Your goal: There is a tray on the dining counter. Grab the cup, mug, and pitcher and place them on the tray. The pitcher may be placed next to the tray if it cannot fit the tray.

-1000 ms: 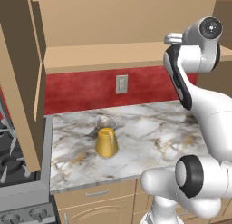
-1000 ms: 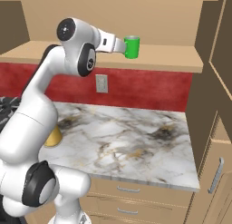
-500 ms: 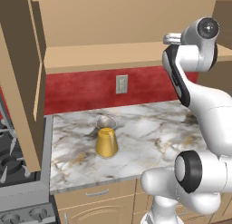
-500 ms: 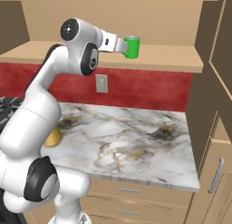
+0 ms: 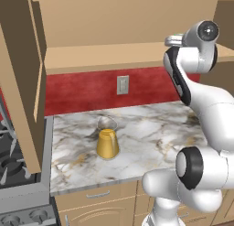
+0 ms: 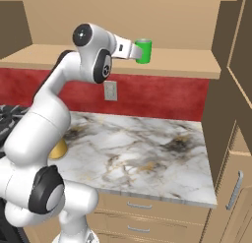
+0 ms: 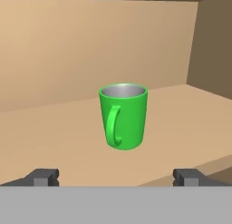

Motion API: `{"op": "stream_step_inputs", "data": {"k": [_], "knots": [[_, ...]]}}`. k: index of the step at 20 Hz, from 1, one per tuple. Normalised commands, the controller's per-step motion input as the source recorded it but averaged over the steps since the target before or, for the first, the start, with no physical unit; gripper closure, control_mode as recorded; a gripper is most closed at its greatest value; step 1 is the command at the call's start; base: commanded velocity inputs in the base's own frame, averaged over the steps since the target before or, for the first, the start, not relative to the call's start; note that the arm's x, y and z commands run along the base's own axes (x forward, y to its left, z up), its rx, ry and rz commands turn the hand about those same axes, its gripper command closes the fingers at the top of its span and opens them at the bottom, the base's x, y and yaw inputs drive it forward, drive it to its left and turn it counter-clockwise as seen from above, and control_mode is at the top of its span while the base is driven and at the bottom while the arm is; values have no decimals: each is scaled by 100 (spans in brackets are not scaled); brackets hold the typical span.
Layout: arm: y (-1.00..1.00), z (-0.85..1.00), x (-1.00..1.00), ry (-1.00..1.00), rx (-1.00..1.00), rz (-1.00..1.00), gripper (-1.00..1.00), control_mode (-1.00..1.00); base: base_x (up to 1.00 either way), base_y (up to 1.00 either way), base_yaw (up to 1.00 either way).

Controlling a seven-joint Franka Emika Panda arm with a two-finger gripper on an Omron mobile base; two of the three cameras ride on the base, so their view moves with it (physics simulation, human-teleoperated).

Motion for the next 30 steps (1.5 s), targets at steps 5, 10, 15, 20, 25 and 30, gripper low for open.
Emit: {"op": "stream_step_inputs", "data": {"k": [5,10,15,20,25,30], "knots": [[-1,-6,24,0,0,0,-100,-100,0,0,0],[0,-1,26,0,0,0,-100,-100,0,0,0],[0,0,20,0,0,0,-100,-100,0,0,0],[0,0,19,0,0,0,-100,-100,0,0,0],[-3,0,13,0,0,0,-100,-100,0,0,0],[-4,0,9,0,0,0,-100,-100,0,0,0]]}}
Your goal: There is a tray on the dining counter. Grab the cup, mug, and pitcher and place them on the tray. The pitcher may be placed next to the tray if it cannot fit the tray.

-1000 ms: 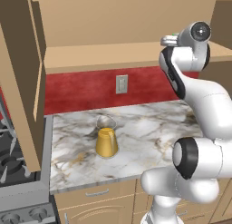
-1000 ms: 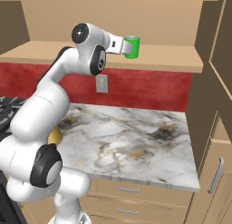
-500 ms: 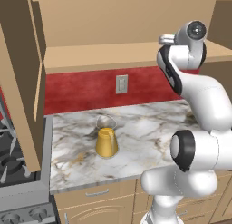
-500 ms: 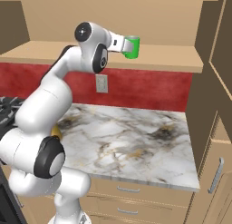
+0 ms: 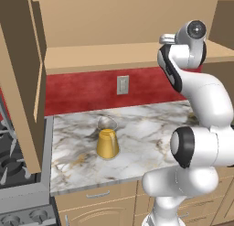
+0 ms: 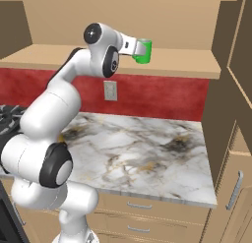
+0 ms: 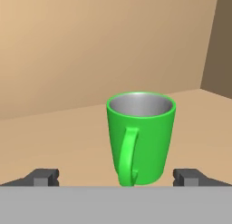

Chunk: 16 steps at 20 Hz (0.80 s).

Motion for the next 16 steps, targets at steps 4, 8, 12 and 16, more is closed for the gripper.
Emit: {"op": "stream_step_inputs", "data": {"k": [4,8,12,16], "knots": [[-6,0,6,0,0,0,-100,-100,0,0,0],[-5,0,6,0,0,0,-100,-100,0,0,0],[-7,0,7,0,0,0,-100,-100,0,0,0],[-9,0,2,0,0,0,-100,-100,0,0,0]]}}
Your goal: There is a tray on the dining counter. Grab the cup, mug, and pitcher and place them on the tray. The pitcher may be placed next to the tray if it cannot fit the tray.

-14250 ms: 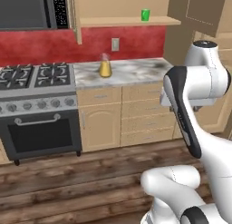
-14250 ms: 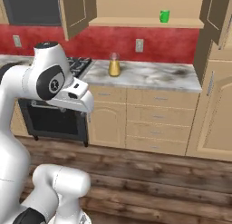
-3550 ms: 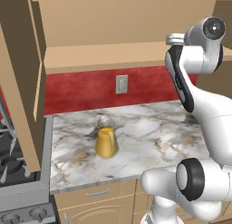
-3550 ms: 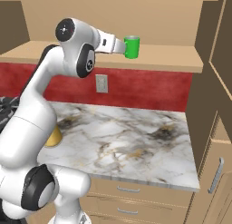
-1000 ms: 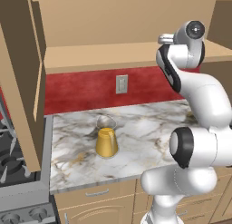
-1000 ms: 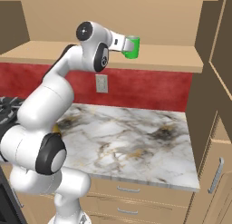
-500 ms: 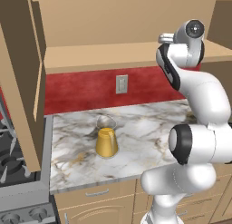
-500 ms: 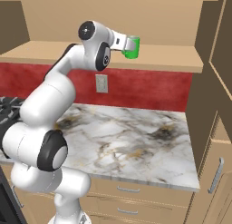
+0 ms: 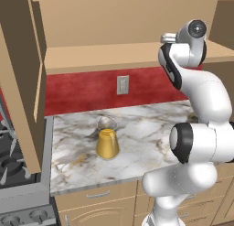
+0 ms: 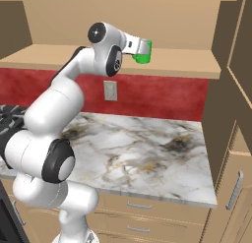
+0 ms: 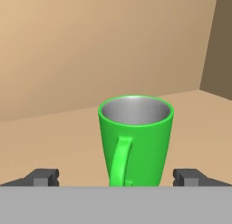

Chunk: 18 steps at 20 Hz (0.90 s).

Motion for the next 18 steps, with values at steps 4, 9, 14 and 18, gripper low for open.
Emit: {"op": "stream_step_inputs", "data": {"k": [4,9,14,18], "knots": [[-9,0,0,0,0,0,-100,-100,0,0,0],[-6,0,0,0,0,0,-100,-100,0,0,0],[0,0,0,0,0,0,-100,-100,0,0,0],[0,-2,0,0,0,0,-100,-100,0,0,0]]}}
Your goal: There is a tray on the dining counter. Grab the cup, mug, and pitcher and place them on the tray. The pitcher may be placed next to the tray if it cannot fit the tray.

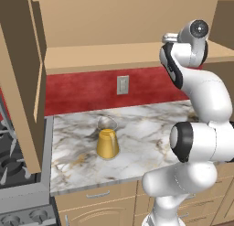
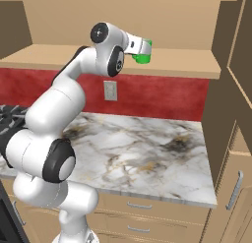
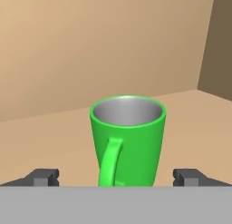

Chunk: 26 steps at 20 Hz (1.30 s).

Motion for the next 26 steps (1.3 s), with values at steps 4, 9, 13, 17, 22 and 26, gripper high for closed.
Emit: {"op": "stream_step_inputs", "data": {"k": [4,9,13,17,22,26], "knots": [[0,-6,0,0,0,0,-100,-100,0,0,0],[0,-7,0,0,0,0,-100,-100,0,0,0],[0,-4,0,0,0,0,-100,-100,0,0,0],[0,-1,4,0,0,0,-100,-100,0,0,0],[0,0,10,0,0,0,-100,-100,0,0,0],[0,0,13,0,0,0,-100,-100,0,0,0]]}}
